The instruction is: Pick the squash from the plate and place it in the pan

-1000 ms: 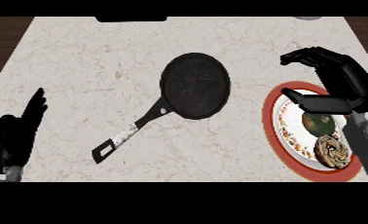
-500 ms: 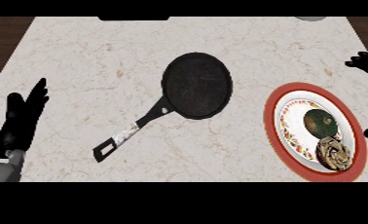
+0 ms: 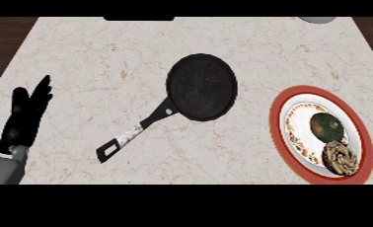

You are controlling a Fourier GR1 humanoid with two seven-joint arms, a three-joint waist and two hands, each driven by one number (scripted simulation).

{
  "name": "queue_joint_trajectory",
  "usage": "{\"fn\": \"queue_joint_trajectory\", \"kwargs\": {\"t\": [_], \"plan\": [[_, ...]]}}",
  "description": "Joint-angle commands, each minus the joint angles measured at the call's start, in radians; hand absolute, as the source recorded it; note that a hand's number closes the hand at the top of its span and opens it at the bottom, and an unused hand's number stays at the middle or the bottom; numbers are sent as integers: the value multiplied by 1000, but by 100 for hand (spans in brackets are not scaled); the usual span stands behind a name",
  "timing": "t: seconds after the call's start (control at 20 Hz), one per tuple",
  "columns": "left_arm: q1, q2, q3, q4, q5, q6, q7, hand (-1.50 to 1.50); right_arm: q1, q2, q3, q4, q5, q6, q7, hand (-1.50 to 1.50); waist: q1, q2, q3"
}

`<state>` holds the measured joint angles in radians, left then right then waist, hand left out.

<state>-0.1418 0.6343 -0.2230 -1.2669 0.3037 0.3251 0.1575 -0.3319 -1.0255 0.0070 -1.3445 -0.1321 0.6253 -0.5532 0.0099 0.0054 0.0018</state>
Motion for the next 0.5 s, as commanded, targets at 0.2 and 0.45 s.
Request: {"fn": "queue_joint_trajectory", "kwargs": {"t": [0.2, 0.45], "plan": [[-58, -24, 14, 33, -17, 4, 27, 0, 35, -95, 164, -181, 352, -76, -107, -150, -16, -3, -2], [-23, -50, -3, -23, -53, 32, 61, 0, 86, -108, 216, -178, 511, -162, -145, -150, -10, -6, -1]]}}
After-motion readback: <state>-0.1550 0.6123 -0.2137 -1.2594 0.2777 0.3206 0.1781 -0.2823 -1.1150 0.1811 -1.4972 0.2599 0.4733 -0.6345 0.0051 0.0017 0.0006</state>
